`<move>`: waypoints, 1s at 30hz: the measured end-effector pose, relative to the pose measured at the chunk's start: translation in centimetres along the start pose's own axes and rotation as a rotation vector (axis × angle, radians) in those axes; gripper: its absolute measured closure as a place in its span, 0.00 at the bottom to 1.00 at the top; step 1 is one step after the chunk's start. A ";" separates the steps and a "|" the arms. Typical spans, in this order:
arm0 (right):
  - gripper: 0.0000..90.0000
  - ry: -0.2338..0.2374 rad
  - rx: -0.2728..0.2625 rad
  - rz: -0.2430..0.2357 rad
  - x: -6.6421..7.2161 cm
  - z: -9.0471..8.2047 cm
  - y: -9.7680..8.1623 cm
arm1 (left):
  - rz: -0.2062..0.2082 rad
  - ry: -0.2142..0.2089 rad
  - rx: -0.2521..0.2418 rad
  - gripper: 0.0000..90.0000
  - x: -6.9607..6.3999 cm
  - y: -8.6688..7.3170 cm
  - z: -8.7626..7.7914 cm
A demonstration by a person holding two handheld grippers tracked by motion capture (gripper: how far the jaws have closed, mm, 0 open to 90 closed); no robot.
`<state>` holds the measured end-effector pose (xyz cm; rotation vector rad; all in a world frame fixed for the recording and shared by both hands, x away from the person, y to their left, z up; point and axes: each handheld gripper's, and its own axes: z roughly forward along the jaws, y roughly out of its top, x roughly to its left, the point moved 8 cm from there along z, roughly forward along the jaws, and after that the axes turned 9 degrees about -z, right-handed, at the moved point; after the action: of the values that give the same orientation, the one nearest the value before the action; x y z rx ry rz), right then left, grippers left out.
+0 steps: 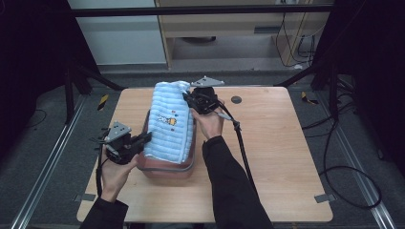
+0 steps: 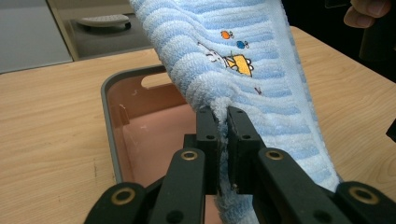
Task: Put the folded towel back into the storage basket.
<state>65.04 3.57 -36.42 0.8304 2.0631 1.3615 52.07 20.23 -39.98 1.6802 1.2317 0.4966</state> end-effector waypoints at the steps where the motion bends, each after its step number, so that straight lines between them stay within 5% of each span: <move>1: 0.92 0.000 0.001 0.001 0.1 0.4 -0.3 | 0.002 0.002 0.003 0.94 0.1 -0.1 0.1; 30: 0.92 0.014 0.086 0.007 0.8 2.9 -4.7 | 0.047 0.044 0.119 0.94 0.6 -3.8 2.7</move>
<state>65.64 4.50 -41.94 0.8673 2.1441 1.2931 52.46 19.66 -44.66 1.8102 1.2776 0.4996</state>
